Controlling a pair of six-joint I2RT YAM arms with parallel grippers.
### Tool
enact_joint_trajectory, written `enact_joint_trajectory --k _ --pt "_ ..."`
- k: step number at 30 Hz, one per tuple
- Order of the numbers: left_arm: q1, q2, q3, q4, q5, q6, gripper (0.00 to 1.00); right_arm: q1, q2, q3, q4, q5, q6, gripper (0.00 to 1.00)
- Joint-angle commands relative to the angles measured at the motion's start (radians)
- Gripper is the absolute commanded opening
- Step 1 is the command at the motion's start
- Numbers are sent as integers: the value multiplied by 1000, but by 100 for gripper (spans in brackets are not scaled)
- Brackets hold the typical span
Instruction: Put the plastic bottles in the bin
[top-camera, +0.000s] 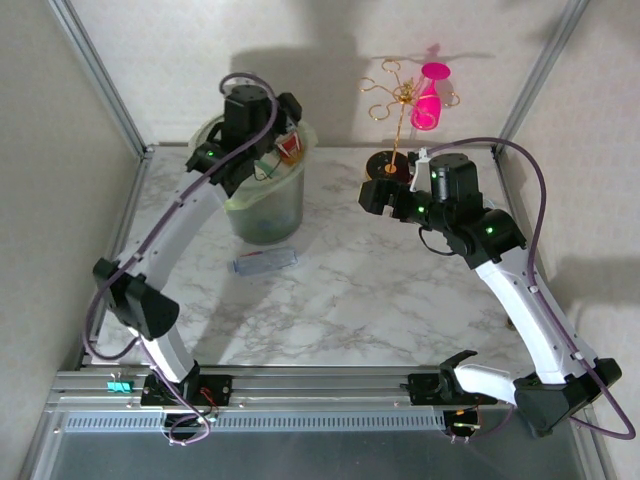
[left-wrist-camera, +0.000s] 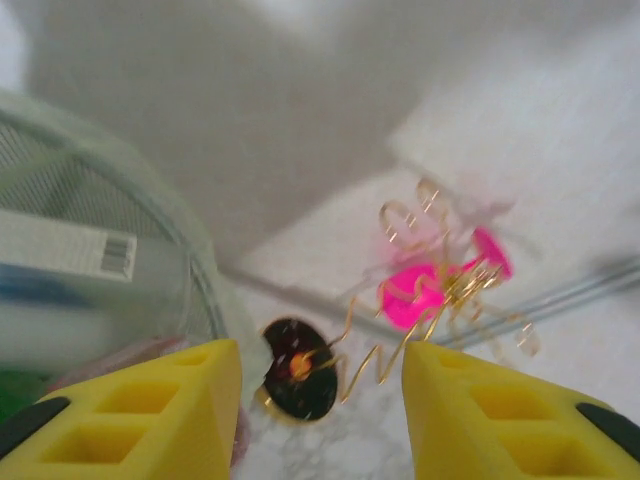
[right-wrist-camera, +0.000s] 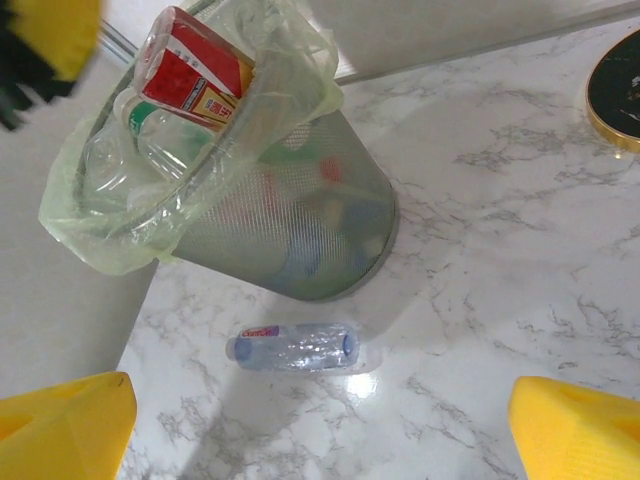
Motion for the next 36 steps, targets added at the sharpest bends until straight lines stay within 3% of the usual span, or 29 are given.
enact_joint_trajectory --k 1,9,14,20,28,36 --pt "17 2 -33 -1 77 50 46 -6 -9 -7 9 -11 8 96" --pt "32 -18 -121 24 90 19 45 -6 -17 -16 2 -15 11 96" --pt "25 -104 -166 99 162 57 55 -5 -20 -16 2 -12 9 95" --pt "-22 -320 -345 114 100 112 64 -6 -26 -20 -2 -4 7 96" --pt "-21 -730 -802 280 118 -61 66 -6 -27 -56 30 -25 6 95" --pt "-22 -950 -1044 250 18 -285 66 13 -36 -113 28 -90 1 94"
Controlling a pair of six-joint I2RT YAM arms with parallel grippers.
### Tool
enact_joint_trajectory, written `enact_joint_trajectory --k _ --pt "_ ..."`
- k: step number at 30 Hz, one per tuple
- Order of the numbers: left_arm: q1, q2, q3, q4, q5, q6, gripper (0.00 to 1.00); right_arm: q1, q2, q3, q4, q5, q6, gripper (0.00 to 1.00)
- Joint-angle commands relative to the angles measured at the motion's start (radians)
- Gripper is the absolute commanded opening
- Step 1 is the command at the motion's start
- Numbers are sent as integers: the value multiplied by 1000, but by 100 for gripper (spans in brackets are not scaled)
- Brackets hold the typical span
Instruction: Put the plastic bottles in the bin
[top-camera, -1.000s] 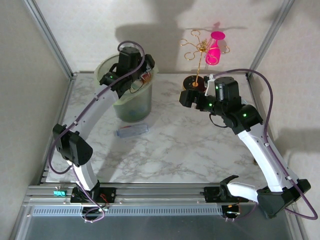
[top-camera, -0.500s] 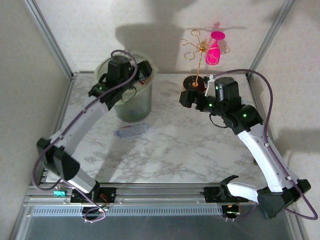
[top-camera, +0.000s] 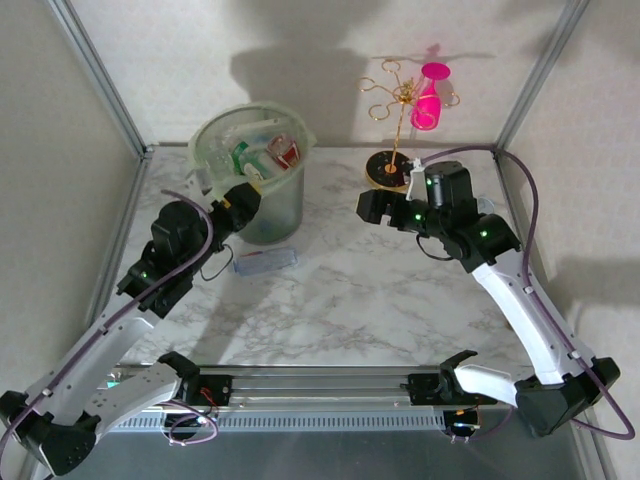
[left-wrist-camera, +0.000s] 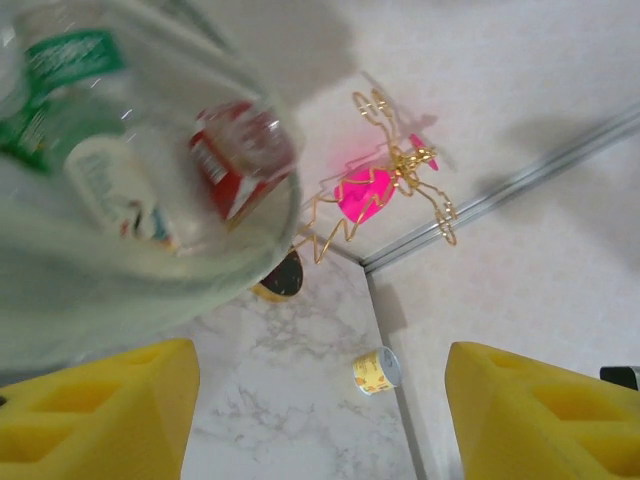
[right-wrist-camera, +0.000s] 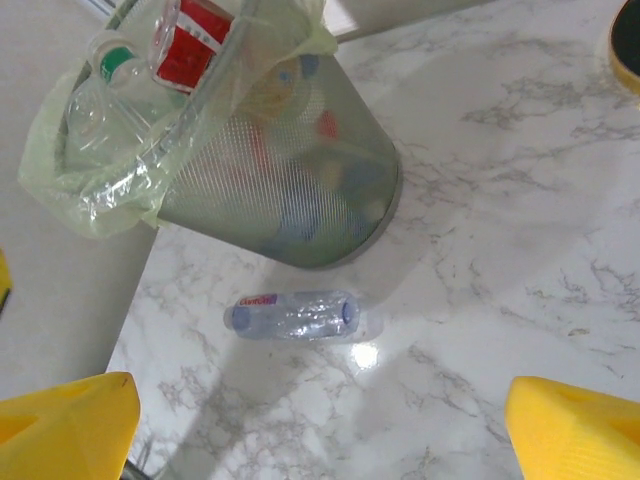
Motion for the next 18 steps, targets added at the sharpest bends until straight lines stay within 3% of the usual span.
enact_joint_trajectory --k 1,10,14,18 --pt "-1 -87 -80 8 -73 -152 67 19 -22 -40 17 -37 3 93" --pt "2 -251 -298 -180 -247 -562 88 75 -27 -63 9 19 22 93" --pt "4 -173 -346 -251 -228 -757 93 77 -33 -59 -13 33 26 93" --pt "5 -59 -370 -158 -163 -827 95 78 -44 -49 -37 47 21 94"
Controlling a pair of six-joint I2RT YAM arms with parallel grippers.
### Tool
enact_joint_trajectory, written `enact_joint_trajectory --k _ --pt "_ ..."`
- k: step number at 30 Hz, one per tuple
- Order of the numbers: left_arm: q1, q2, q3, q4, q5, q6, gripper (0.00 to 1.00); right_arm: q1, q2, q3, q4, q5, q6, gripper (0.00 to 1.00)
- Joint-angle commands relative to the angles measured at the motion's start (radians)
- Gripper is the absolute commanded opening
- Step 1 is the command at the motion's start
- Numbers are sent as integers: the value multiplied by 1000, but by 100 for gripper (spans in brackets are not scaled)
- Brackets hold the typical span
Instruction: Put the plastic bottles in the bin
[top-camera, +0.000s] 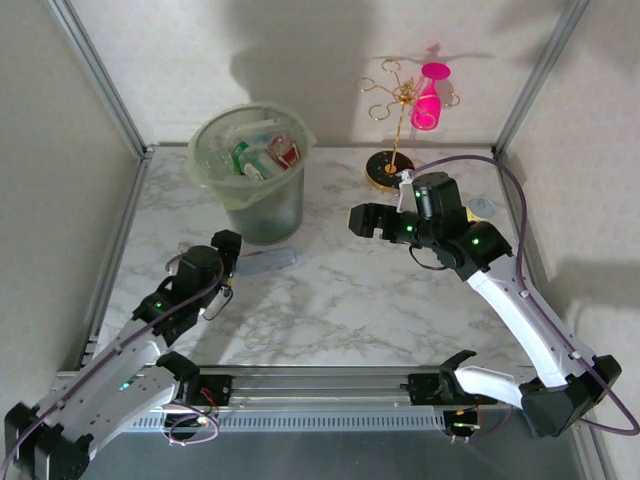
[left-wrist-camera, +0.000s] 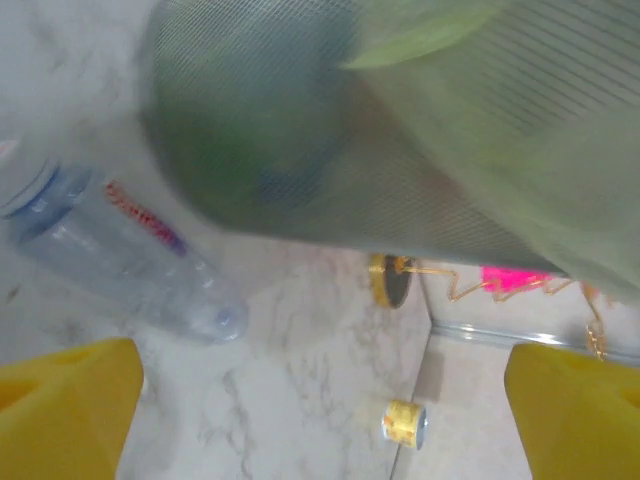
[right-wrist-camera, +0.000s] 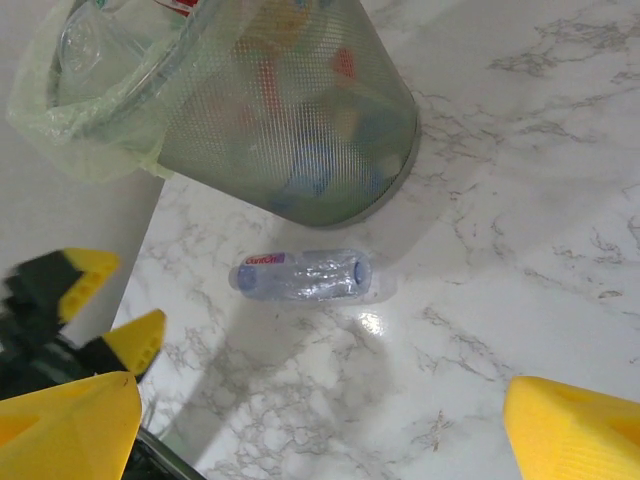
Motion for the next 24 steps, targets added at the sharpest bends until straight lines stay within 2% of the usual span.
enact_joint_trajectory --k 1,8,16,24 --pt "3 68 -18 23 9 -190 95 6 -21 9 -43 29 0 94" --pt "18 255 -43 152 12 -287 91 6 -27 26 -80 49 -2 94" --pt "39 436 0 244 -35 -283 89 6 -24 42 -97 54 6 93" --pt "85 605 39 373 -5 -228 82 5 -17 56 -103 62 10 94"
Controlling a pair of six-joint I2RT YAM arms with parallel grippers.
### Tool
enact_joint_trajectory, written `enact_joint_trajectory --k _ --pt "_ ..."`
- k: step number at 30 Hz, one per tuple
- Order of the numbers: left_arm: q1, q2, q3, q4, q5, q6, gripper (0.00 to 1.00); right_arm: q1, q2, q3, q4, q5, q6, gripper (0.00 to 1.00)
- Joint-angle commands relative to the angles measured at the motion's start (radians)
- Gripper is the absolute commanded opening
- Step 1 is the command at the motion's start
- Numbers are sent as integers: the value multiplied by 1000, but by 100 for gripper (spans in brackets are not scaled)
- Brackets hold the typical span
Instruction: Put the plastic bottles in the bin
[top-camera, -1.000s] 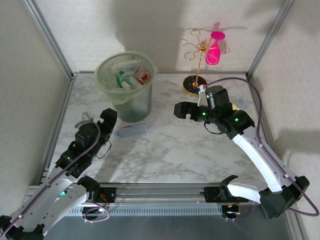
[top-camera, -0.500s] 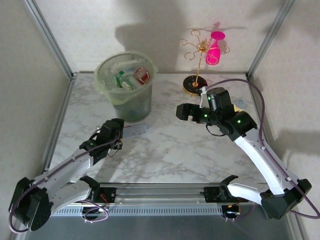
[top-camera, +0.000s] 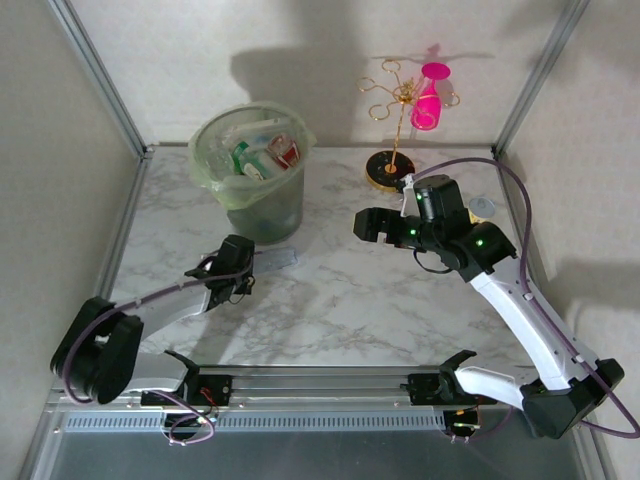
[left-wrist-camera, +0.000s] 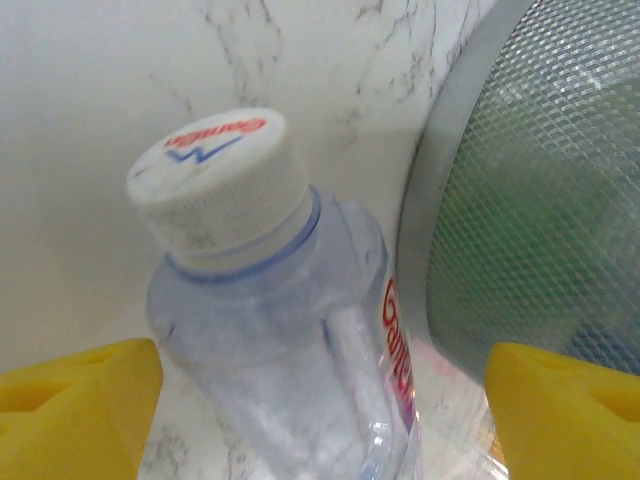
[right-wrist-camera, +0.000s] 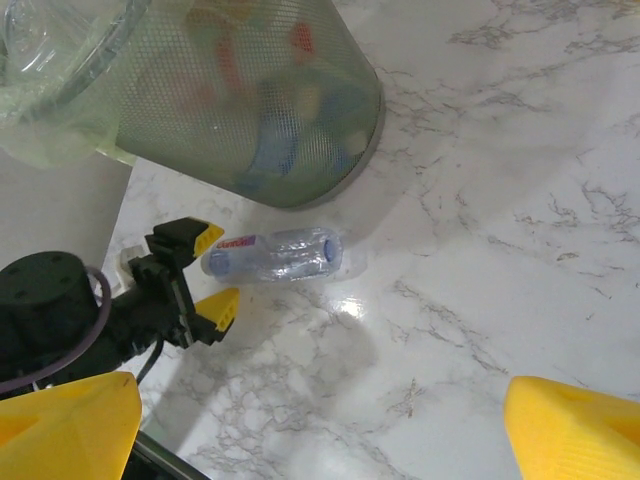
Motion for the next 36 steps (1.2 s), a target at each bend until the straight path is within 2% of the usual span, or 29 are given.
enact_joint_trajectory --k 1,7,17,25,33,36 --pt "34 54 52 84 -9 34 82 6 -7 36 -14 27 4 94" --pt "102 148 86 138 46 74 76 6 -4 39 -19 33 10 94" --pt "108 211 117 144 76 140 63 6 8 61 -29 62 7 94" --pt "108 109 92 67 44 218 48 5 2 59 -24 77 -2 94" --pt "108 -57 103 -54 36 364 47 4 -6 57 -16 78 -9 94" --pt "105 -179 125 -118 30 450 47 4 -5 57 -15 86 -14 95"
